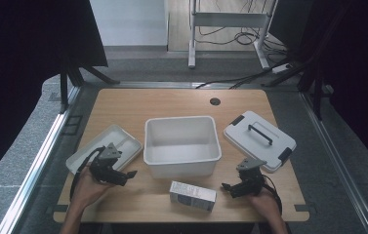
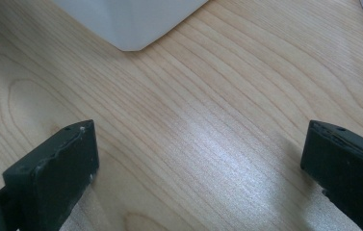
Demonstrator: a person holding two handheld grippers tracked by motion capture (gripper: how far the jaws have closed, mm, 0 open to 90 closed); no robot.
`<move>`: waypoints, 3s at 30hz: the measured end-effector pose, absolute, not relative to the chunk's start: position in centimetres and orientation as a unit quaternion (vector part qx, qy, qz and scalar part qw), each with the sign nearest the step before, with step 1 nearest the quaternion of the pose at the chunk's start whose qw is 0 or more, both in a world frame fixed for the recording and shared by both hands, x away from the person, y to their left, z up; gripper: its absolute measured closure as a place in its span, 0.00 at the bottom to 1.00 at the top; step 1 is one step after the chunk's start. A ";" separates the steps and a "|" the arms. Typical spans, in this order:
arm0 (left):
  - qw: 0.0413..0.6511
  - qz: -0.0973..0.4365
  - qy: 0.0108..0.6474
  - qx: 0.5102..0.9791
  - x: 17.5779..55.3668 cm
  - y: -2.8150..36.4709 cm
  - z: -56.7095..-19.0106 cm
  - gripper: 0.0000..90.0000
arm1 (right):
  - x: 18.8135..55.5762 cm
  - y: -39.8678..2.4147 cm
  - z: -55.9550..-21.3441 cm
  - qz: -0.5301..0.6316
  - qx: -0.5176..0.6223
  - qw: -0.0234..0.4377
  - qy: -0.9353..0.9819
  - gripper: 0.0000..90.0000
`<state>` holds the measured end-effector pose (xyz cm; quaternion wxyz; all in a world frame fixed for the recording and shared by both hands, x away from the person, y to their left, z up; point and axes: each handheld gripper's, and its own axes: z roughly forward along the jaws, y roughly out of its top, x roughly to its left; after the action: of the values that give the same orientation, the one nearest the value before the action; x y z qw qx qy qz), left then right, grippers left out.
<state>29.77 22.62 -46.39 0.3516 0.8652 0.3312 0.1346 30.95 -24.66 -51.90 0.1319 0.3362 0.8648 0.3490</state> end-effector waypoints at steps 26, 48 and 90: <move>0.339 0.103 0.316 0.880 29.1 18.0 -52.1 0.00 | 30.1 -24.1 -50.8 0.337 0.319 0.115 0.879 0.00; 0.339 0.108 0.329 0.875 29.1 18.1 -52.2 0.00 | 25.0 -18.4 -45.4 0.264 0.183 0.032 0.946 0.07; 0.340 0.110 0.332 0.873 29.1 18.1 -52.2 0.01 | 27.9 -10.2 -36.7 0.135 0.074 -0.009 0.988 0.62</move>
<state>29.06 18.10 -52.15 0.3401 0.8731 0.3318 0.1096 27.90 -10.20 -36.69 -0.0085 0.0736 0.9880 0.1352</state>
